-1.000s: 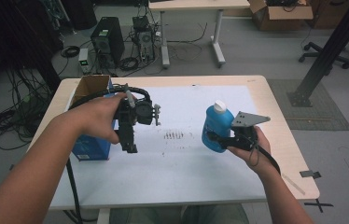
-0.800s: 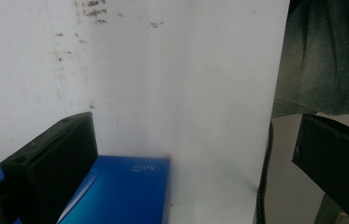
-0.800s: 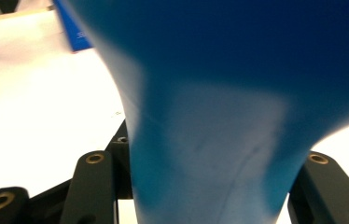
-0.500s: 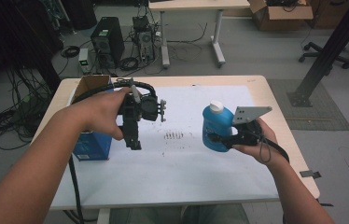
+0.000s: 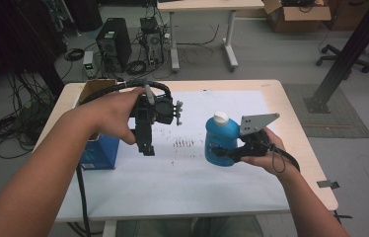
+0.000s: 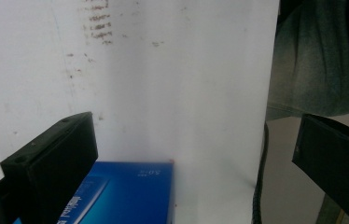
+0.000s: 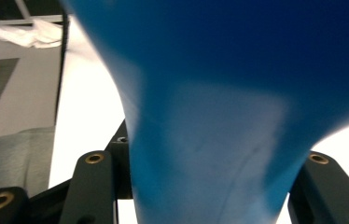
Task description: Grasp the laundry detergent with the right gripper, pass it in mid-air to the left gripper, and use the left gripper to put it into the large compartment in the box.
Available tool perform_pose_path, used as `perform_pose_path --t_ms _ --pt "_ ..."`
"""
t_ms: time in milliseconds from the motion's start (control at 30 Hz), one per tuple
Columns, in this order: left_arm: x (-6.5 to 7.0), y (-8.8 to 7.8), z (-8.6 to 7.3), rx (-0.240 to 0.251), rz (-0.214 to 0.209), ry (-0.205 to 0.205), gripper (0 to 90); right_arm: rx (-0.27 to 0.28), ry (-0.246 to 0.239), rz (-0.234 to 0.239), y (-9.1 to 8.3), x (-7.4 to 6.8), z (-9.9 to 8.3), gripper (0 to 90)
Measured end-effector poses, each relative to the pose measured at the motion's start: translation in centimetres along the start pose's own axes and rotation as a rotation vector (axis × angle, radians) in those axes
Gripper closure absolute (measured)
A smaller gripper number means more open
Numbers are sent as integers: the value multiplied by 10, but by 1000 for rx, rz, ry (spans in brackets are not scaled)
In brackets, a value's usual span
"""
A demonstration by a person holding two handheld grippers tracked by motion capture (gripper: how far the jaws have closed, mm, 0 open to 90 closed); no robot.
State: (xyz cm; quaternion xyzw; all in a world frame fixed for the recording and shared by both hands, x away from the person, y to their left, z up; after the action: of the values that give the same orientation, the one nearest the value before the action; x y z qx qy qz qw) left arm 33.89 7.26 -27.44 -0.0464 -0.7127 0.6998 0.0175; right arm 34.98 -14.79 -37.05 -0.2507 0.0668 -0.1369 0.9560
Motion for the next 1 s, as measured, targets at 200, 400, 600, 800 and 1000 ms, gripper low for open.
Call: perform_pose_path --t_ms 200,400,600,800,1000 --pt "0 0 4 -5 -3 9 2 7 -28 78 13 -8 -5 468" --pt "0 0 8 -2 -3 18 2 12 -27 107 24 -13 -9 467" --pt "0 1 11 6 -3 22 2 17 -35 140 35 -18 -12 467" --pt "1 2 14 4 -5 28 2 12 -47 159 46 -22 -13 466" --pt "0 5 16 9 -11 33 2 18 -48 174 59 -25 -12 464"
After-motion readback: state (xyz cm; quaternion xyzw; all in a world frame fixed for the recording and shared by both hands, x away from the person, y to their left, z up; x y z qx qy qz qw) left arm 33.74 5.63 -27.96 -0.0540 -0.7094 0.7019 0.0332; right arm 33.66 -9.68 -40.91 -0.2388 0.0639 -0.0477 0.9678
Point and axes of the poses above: each handheld gripper's, and its own axes: y roughly forward along the jaws, z roughly out of its top, x roughly to its right, the point moved 6 cm from there along y, roughly forward along the jaws, and after that the axes turned 6 degrees about y, right-handed, at the moved point
